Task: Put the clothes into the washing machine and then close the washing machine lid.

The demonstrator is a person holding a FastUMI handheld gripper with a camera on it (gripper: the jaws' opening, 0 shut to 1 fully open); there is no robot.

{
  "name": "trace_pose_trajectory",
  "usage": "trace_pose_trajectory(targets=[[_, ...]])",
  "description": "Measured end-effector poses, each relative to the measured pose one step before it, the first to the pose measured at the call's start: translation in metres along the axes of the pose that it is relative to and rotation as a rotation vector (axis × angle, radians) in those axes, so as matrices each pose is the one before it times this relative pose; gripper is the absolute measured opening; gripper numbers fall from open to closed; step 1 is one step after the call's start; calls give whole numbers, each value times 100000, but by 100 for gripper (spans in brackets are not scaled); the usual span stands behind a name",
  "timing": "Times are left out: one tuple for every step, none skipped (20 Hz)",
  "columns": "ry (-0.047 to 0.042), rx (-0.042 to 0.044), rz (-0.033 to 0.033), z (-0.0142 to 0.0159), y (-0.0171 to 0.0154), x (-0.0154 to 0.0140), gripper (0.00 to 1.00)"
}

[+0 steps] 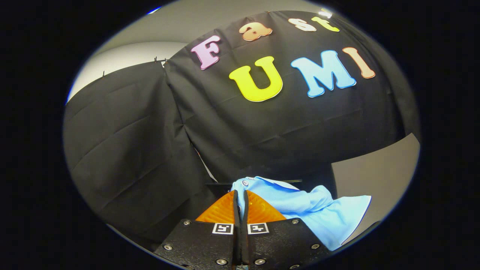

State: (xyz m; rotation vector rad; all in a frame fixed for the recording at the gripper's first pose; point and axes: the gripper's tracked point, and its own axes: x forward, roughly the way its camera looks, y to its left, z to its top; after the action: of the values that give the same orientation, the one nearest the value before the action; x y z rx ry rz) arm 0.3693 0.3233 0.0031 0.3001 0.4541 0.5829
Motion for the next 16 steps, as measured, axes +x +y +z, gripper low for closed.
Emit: trace_pose_trajectory(targets=[[167, -128, 2, -483, 486, 442, 0], [-97, 163, 173, -532, 592, 465, 0], [156, 106, 463, -521, 602, 459, 0], [487, -31, 350, -532, 491, 553, 0], [935, -293, -181, -633, 315, 570, 0], [81, -544, -1074, -556, 115, 558, 0], [-263, -667, -583, -632, 283, 551, 0], [-144, -1014, 153, -567, 439, 574, 0], [-234, -1571, -269, -690, 463, 546, 0], [316, -1798, -446, -793, 372, 597, 0], [767, -1288, -510, -983, 225, 510, 0], [627, -1093, -886, -977, 168, 532, 0], [676, -1872, -1344, -750, -46, 504, 0], [36, -2622, -1657, -640, -171, 620, 0], [360, -2747, -1352, -750, -95, 608, 0], [923, -2000, -1252, -876, -152, 554, 0]])
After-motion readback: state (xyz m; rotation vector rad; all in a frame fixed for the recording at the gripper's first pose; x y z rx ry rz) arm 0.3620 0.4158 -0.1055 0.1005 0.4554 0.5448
